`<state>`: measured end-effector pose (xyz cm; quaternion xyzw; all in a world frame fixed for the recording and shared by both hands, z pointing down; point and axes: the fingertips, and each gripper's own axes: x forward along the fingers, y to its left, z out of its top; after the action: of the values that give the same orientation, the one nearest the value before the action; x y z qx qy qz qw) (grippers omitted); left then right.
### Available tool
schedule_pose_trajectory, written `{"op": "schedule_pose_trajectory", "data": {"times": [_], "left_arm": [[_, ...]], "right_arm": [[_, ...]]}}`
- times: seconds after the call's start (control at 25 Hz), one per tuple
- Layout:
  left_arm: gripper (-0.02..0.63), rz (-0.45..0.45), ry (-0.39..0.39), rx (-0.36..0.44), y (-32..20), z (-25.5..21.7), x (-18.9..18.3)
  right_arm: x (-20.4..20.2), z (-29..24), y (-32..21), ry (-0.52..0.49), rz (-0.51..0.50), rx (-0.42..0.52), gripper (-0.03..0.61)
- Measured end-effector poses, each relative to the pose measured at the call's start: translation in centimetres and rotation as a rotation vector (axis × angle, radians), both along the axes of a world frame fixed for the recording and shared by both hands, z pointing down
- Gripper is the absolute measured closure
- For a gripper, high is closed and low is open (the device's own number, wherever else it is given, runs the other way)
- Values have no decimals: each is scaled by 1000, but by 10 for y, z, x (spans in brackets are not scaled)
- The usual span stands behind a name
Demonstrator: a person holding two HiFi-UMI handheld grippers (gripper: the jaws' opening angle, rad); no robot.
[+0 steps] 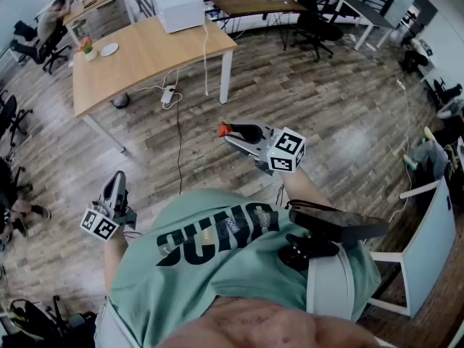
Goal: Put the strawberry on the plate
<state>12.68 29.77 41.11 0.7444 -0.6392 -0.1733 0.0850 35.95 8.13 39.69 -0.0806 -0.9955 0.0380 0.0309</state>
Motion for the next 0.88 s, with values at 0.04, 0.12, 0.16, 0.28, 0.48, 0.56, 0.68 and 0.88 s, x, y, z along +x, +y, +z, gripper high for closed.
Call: {"op": "schedule_pose_trajectory", "data": {"times": [0.04, 0.12, 0.16, 0.28, 0.48, 0.56, 0.68, 0.88], "left_arm": [[609, 31, 1, 2, -13, 1, -3], [609, 87, 2, 6, -37, 1, -8], [609, 107, 3, 8, -45, 1, -10], [609, 124, 7, 15, -50, -1, -17], [609, 99, 12, 16, -46, -2, -28], [609, 95, 13, 13, -46, -2, -30], [609, 94, 12, 9, -46, -2, -28], [609, 102, 8, 4, -53, 0, -18]], "right_arm": [[4, 0, -6, -4, 33, 3, 456], [9, 0, -17, -11, 94, 7, 456], [10, 0, -21, -13, 116, 9, 456], [3, 0, -23, -15, 137, 8, 456], [-15, -1, -27, -22, 112, 9, 456], [-18, -2, -28, -22, 108, 7, 456], [-16, 0, -28, -23, 107, 2, 456], [-8, 1, -34, -35, 107, -14, 456]]}}
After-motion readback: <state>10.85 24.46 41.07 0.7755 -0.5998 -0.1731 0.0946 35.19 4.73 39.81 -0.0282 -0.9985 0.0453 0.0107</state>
